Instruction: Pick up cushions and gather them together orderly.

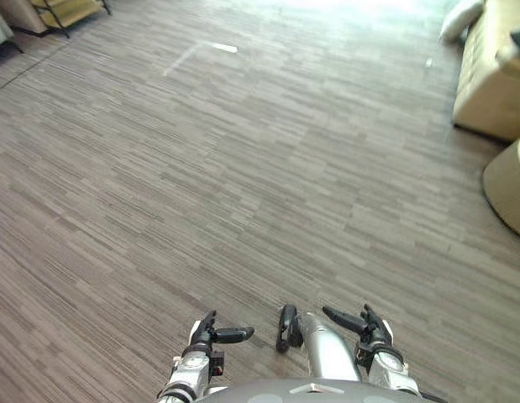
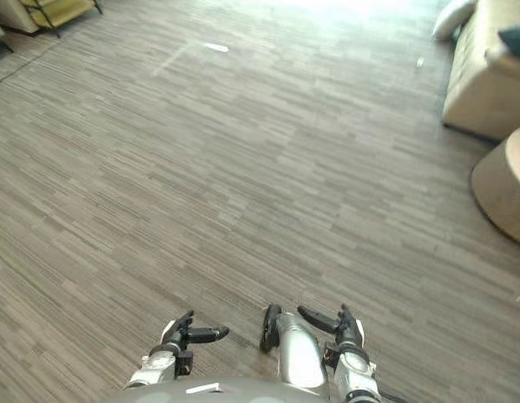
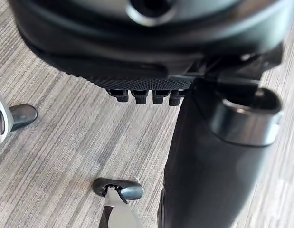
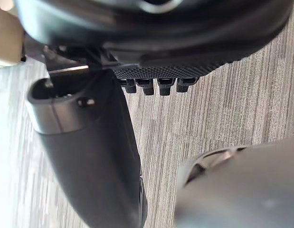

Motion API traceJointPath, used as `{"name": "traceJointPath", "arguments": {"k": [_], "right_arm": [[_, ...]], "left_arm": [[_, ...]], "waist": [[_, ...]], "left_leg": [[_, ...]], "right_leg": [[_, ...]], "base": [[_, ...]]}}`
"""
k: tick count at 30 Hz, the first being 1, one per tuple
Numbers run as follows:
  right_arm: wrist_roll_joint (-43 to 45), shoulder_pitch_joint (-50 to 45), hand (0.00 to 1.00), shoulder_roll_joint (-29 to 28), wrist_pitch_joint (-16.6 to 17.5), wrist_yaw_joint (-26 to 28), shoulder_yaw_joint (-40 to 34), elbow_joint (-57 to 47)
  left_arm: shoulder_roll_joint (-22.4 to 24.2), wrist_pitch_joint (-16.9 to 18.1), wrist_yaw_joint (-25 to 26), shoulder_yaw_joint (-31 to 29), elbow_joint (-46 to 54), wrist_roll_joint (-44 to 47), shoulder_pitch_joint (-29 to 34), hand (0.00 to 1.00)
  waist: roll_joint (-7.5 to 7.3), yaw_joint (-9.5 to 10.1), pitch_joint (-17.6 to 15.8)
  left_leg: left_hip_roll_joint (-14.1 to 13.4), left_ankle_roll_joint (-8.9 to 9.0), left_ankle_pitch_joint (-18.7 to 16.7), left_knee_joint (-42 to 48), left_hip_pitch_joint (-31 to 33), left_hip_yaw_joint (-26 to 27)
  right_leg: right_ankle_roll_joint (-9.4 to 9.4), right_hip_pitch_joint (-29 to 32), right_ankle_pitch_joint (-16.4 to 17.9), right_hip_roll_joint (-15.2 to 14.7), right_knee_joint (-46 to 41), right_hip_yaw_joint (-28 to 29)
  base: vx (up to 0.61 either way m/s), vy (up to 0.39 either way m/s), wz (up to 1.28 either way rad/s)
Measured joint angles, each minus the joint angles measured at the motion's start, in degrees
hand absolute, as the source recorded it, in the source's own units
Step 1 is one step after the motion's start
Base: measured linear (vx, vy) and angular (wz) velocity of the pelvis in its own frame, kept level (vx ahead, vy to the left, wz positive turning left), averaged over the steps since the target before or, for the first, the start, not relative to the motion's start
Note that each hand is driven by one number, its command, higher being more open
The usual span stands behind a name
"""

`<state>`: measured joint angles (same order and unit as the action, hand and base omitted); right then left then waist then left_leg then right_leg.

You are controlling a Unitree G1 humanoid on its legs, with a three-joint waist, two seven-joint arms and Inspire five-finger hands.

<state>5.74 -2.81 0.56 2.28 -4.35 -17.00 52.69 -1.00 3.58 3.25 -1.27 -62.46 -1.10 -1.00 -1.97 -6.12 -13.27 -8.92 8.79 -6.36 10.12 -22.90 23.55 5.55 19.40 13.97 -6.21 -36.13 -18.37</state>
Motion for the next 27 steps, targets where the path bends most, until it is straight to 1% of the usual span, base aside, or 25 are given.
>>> {"name": "traceJointPath", "arguments": {"k": [1, 2, 4, 5, 6, 7, 8, 9, 10, 11, 13, 14, 15, 16, 17, 18, 19, 20, 21, 22, 23, 24, 25, 26, 27], "right_arm": [[0.0, -1.0, 1.0, 0.0, -0.4, 0.0, 0.4, -1.5], [0.0, -1.2, 1.0, 0.0, -0.5, 0.0, 0.4, -1.9], [0.0, -1.4, 1.0, 0.2, -0.8, -0.1, 1.3, -2.5], [0.0, -1.4, 1.0, 0.2, -0.9, -0.1, 2.2, -2.5], [0.0, -1.3, 1.0, 0.1, -0.9, -0.1, 4.6, -2.5], [0.0, -1.5, 1.0, -0.1, -1.0, -0.1, 5.9, -2.4], [0.1, -1.6, 1.0, -0.2, -1.1, -0.1, 6.0, -2.4], [-0.1, -1.7, 1.0, -0.4, -1.4, 0.0, 5.9, -2.3], [-0.1, -1.7, 1.0, -0.4, -1.5, -0.1, 5.8, -2.2], [-0.1, -1.7, 1.0, -0.4, -1.5, -0.2, 5.8, -2.2], [-0.1, -1.7, 1.0, -0.4, -1.5, -0.8, 5.8, -1.7], [-0.1, -1.6, 1.0, -0.3, -1.5, -0.8, 5.9, -1.4], [-0.1, -1.9, 1.0, -0.1, -1.5, -0.9, 6.1, -0.6], [-0.1, -2.1, 1.0, -0.2, -1.5, -0.9, 6.3, -0.5], [0.0, -2.8, 1.0, -0.7, -1.6, -1.0, 6.4, -0.5], [-0.1, -3.4, 1.0, -1.1, -1.5, -1.2, 6.5, -0.6], [-0.1, -3.7, 1.0, -1.3, -1.5, -1.1, 6.4, -0.5], [-0.2, -3.7, 1.0, -2.0, -1.6, -1.1, 5.9, -0.3], [-0.2, -3.5, 1.0, -2.3, -1.6, -1.1, 5.8, -0.2], [-0.2, -3.1, 1.0, -2.4, -1.6, -0.8, 5.8, -0.2], [-1.0, -2.3, 1.0, -2.1, -1.5, -0.5, 5.8, -0.3], [-2.1, -1.7, 1.0, -1.2, -1.3, 0.0, 6.3, -1.1], [-2.4, -1.8, 1.0, -0.6, -0.8, 0.1, 7.0, -1.4], [-2.5, -1.5, 1.0, 0.1, -0.4, 0.3, 6.9, -2.7], [-2.4, -0.7, 1.0, 0.2, -0.1, 0.2, 6.9, -2.4]], "left_arm": [[1.0, 0.0, -0.1, -1.4, 0.4, -1.0, 0.1, 1.0], [1.3, 0.0, -0.1, -2.2, 0.6, -1.1, 0.1, 1.0], [2.4, 0.1, -0.2, -5.7, 4.3, -1.3, 1.1, 1.0], [2.6, 0.2, -0.1, -6.6, 5.4, -1.2, 1.6, 1.0], [2.4, 0.6, 0.2, -7.2, 7.2, -0.9, 2.2, 1.0], [2.4, 1.0, 0.3, -7.5, 8.2, -0.6, 2.2, 1.0], [2.4, 1.2, 0.3, -7.5, 8.5, -0.6, 2.3, 1.0], [2.7, 1.5, 0.2, -8.1, 9.4, -0.6, 2.2, 1.0], [3.1, 2.1, 0.3, -8.8, 9.4, -0.5, 2.1, 1.0], [3.3, 2.3, 0.3, -9.1, 9.4, -0.5, 2.1, 1.0], [4.0, 3.5, 0.4, -8.8, 9.5, -0.5, 1.7, 1.0], [4.0, 3.5, 0.4, -8.5, 9.5, -0.5, 1.6, 1.0], [3.9, 3.5, 0.5, -7.8, 9.1, 0.1, 1.2, 1.0], [3.9, 3.5, 0.4, -7.8, 9.1, 0.3, 1.2, 1.0], [3.5, 3.3, 0.4, -7.8, 9.2, 0.6, 1.2, 1.0], [2.7, 2.9, 0.6, -6.8, 8.1, 0.6, 0.7, 1.0], [2.1, 2.8, 0.6, -6.2, 7.5, 0.6, 0.6, 1.0], [1.0, 2.2, 0.6, -5.2, 6.7, 0.6, -0.1, 1.0], [0.7, 2.0, 0.7, -4.4, 6.2, 0.6, -0.3, 1.0], [0.2, 1.5, 0.9, -3.8, 5.0, 0.6, -0.6, 1.0], [0.0, 0.8, 1.4, -3.7, 4.3, 0.6, -1.0, 1.0], [0.0, 0.6, 2.0, -3.6, 3.9, 0.6, -0.5, 1.0], [0.1, 0.6, 2.2, -3.6, 3.7, 0.6, -0.2, 1.0], [0.0, 0.6, 2.5, -3.6, 3.5, 0.7, 0.0, 1.0], [-0.3, 0.6, 2.6, -3.6, 3.3, 0.7, 0.0, 1.0]], "waist": [[0.85, -0.68, 0.0], [1.15, -0.7, 0.1], [2.47, -0.14, -0.1], [2.5, 0.14, -0.1], [2.2, 0.61, 0.0], [2.08, 1.65, 0.0], [1.93, 1.94, -0.1], [2.15, 2.75, -0.1], [2.21, 3.04, -0.1], [2.32, 3.06, -0.1], [2.3, 3.9, 0.0], [2.26, 3.96, 0.0], [2.22, 4.07, 0.2], [2.15, 4.32, 0.3], [1.75, 4.75, 1.3], [-0.34, 4.52, 2.6], [-1.1, 4.58, 3.1], [-3.01, 4.54, 3.5], [-3.73, 4.52, 3.4], [-4.3, 4.1, 2.9], [-3.49, 3.87, 2.3], [-1.86, 3.74, 1.7], [-0.97, 3.73, 1.8], [0.56, 3.57, 1.7], [0.97, 3.35, 1.4]], "left_leg": [[-5.0, 5.0, 1.8, 21.3, 8.3, -5.9], [-5.9, 6.25, 2.6, 27.3, 10.8, -7.3], [-10.1, 5.96, 2.7, 53.5, 21.0, -9.2], [-10.7, 5.86, 2.2, 56.2, 22.7, -8.4], [-11.2, 4.28, 0.2, 56.8, 26.4, -6.8], [-11.3, 1.27, -2.5, 52.8, 29.8, -5.3], [-11.2, 0.05, -3.5, 50.8, 31.0, -5.1], [-10.4, -1.77, -5.2, 42.3, 33.5, -4.8], [-8.5, -2.26, -5.5, 31.8, 34.7, -5.0], [-8.0, -2.27, -5.5, 28.4, 35.6, -5.4], [-3.7, -0.77, -3.2, 13.0, 38.3, -10.2], [-3.0, -0.67, -2.3, 10.5, 38.4, -10.8], [-1.4, -3.13, 0.4, 6.4, 38.4, -10.4], [-1.2, -4.5, 2.0, 6.6, 38.5, -11.2], [-0.3, -5.41, 6.0, 8.7, 38.5, -11.4], [0.9, -6.47, 4.3, 12.5, 39.0, -10.7], [1.2, -6.6, 2.8, 13.2, 38.7, -10.1], [3.1, -7.12, -0.8, 14.6, 36.8, -8.7], [4.0, -7.41, -2.1, 14.7, 35.3, -8.1], [5.3, -8.04, -4.7, 14.3, 31.5, -7.3], [5.3, -8.28, -6.8, 13.9, 27.8, -6.7], [4.5, -7.94, -8.3, 11.8, 22.7, -5.6], [4.0, -7.77, -8.6, 10.5, 20.8, -5.2], [2.8, -7.09, -9.0, 6.7, 16.7, -4.8], [2.2, -6.81, -8.7, 4.5, 14.2, -4.2]], "right_leg": [[0.09, -4.3, 0.9, 2.5, 3.4, 0.0], [0.09, -5.2, 0.8, 3.4, 4.3, 0.0], [0.66, -12.4, 0.6, 8.5, 9.9, 2.4], [0.86, -14.5, 0.6, 9.4, 11.2, 3.4], [1.47, -18.2, 0.8, 11.0, 13.9, 6.3], [1.53, -21.1, 0.7, 11.7, 16.4, 8.9], [1.52, -22.0, 0.7, 11.9, 17.3, 9.7], [1.13, -24.6, 0.2, 11.9, 19.6, 11.8], [1.07, -26.7, 0.2, 11.5, 21.2, 14.2], [0.88, -27.7, 0.3, 11.4, 21.9, 15.1], [-0.62, -31.5, 1.2, 10.1, 25.0, 19.6], [-1.0, -32.3, 1.5, 9.8, 25.7, 20.4], [-2.24, -35.0, 3.3, 9.0, 27.2, 23.2], [-2.52, -35.4, 3.9, 8.8, 27.1, 23.8], [-3.62, -36.2, 5.2, 7.7, 26.3, 25.5], [-5.39, -34.1, 6.5, 5.6, 21.0, 25.8], [-6.18, -32.5, 6.9, 4.9, 17.1, 25.6], [-8.04, -26.5, 6.0, 2.6, 1.6, 23.8], [-10.53, -23.9, 3.9, 1.5, -5.3, 22.9], [-11.46, -18.6, -5.3, -0.9, -18.5, 21.1], [-10.03, -15.1, -5.3, -2.6, -26.9, 19.7], [-7.84, -10.9, -3.0, -3.1, -31.5, 16.9], [-7.25, -8.8, -2.0, -3.1, -31.6, 15.4], [-6.39, -3.3, 0.1, -2.9, -29.4, 11.1], [-5.88, -0.6, 1.2, -2.6, -25.7, 8.8]], "base": [[0.4, -0.232, -0.22], [0.39, -0.208, -0.36], [0.38, -0.133, -0.71], [0.44, -0.054, -1.04], [0.36, -0.013, -1.12], [0.35, -0.005, -1.02], [0.26, 0.023, -0.95], [0.33, 0.06, -0.9], [0.34, 0.086, -0.91], [0.38, 0.141, -0.86], [0.49, 0.23, -0.9], [0.6, 0.314, -1.07], [0.52, 0.289, -0.77], [0.57, 0.309, -0.99], [0.6, 0.309, -0.75], [0.72, 0.346, -0.7], [0.71, 0.335, -0.4], [0.58, 0.267, -0.17], [0.57, 0.243, -0.16], [0.56, 0.2, -0.22], [0.65, 0.209, -0.42], [0.53, 0.152, -0.45], [0.53, 0.109, -0.42], [0.55, 0.051, -0.2], [0.68, 0.007, -0.18]]}}
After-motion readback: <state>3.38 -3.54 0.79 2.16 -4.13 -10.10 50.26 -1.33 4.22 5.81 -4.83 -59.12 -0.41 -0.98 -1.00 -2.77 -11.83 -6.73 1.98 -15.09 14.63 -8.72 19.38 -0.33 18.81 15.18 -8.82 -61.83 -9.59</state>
